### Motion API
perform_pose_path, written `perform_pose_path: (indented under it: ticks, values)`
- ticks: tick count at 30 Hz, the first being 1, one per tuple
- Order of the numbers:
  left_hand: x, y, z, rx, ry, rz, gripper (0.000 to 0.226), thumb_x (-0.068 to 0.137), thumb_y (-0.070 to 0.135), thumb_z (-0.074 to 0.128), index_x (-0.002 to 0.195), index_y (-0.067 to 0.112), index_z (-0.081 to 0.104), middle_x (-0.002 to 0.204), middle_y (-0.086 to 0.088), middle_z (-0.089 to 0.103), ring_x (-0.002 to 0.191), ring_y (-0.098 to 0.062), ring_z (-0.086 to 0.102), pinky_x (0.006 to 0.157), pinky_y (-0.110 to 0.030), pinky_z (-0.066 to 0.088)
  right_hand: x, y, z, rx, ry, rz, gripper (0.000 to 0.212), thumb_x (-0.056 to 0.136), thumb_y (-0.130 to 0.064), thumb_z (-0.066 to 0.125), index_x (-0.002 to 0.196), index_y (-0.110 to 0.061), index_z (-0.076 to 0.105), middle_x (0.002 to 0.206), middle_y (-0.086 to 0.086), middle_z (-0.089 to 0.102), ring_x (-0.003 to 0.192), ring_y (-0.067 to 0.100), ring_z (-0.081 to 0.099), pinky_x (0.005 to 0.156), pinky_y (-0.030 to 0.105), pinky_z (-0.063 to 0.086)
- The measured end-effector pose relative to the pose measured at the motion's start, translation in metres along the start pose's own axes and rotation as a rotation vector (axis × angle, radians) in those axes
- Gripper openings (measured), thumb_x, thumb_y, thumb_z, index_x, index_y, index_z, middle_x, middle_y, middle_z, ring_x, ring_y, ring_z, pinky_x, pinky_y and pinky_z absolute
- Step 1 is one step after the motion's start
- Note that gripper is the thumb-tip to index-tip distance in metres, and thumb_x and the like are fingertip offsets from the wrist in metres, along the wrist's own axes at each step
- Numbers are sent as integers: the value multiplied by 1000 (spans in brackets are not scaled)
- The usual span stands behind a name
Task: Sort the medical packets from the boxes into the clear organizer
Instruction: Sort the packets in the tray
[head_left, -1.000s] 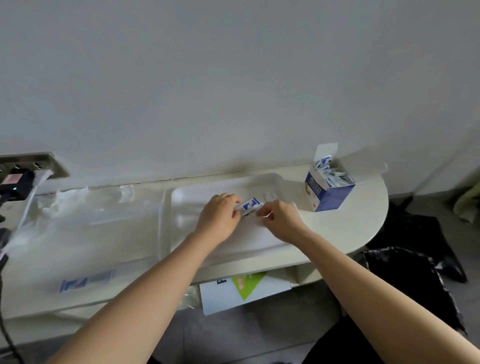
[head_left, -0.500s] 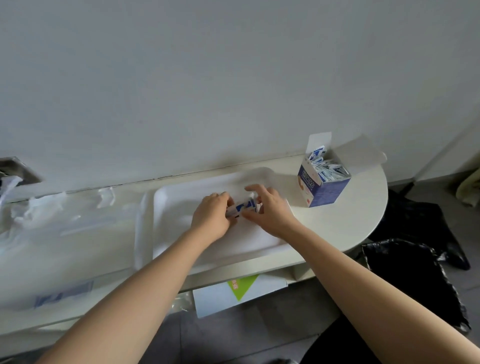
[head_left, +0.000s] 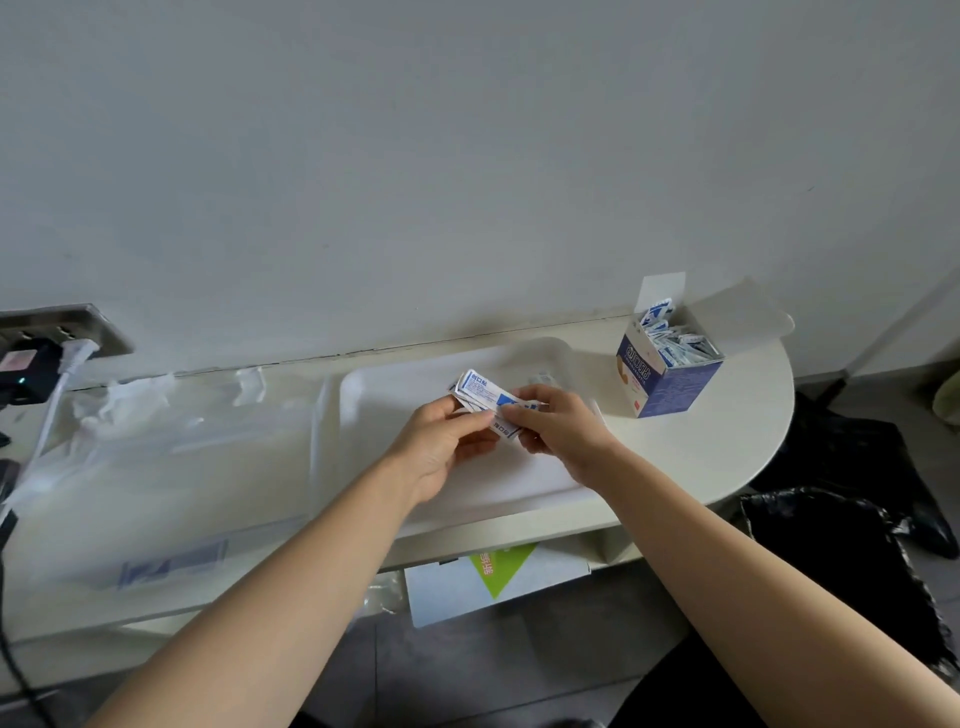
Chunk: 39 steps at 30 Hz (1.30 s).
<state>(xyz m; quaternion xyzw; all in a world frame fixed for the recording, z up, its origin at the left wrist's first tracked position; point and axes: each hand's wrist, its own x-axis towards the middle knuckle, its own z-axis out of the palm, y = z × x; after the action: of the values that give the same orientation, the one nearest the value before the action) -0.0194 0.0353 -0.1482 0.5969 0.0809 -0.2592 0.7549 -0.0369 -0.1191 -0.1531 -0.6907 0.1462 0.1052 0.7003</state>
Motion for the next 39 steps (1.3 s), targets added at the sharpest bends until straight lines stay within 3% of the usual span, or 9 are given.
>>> perform_pose_path:
  ticks: [5,9,12,21,27,32,35,39]
  values:
    - [-2,-6,7,-39,148,-4,14,89,2,60,84,12,68,62,-2,64,46,-7,52,47,-19,45,-4,1,4,-69,-24,0,12,93,-18,60,93,-6,60,75,7,62,59,12,56,58,22,46]
    - [-2,-7,9,50,229,10,14,87,4,64,80,14,70,53,2,63,40,-6,47,45,-19,40,-5,2,2,-159,17,-34,10,93,-14,59,94,-8,67,76,7,62,64,13,51,56,20,44]
    - [-3,-5,10,126,256,31,8,86,8,67,82,14,70,58,-1,63,43,-9,46,44,-19,40,-6,0,0,-169,61,-67,9,91,-9,61,98,-5,66,74,7,64,59,14,52,53,20,47]
    - [-4,-3,10,180,278,49,2,85,15,70,87,16,71,65,0,64,51,-10,47,45,-18,41,-8,0,-2,-132,52,-5,18,93,-19,61,98,-2,63,80,5,68,67,11,64,63,22,57]
    - [-1,-4,15,200,286,13,5,84,15,69,89,16,69,63,-1,65,34,-2,45,43,-19,38,-10,1,-2,-143,54,-65,19,90,-15,64,99,1,63,78,6,68,66,13,65,61,25,56]
    - [6,-5,31,159,264,-20,8,79,16,76,81,18,68,66,-1,67,38,-3,51,43,-19,37,-8,2,-20,-132,150,-96,12,89,-15,66,91,-3,65,80,13,69,67,20,65,60,27,55]
    - [12,-7,40,143,284,-42,14,75,17,80,78,16,66,65,-1,65,41,-6,49,41,-19,36,-9,4,-34,-151,227,-124,13,86,-18,69,80,-7,66,76,15,67,67,22,60,65,36,50]
    - [21,-11,57,199,299,-43,20,75,15,80,73,14,60,63,-3,61,31,-2,48,41,-18,36,-13,1,-56,-102,390,-167,19,85,-17,69,70,-7,63,65,10,59,57,17,50,58,34,43]
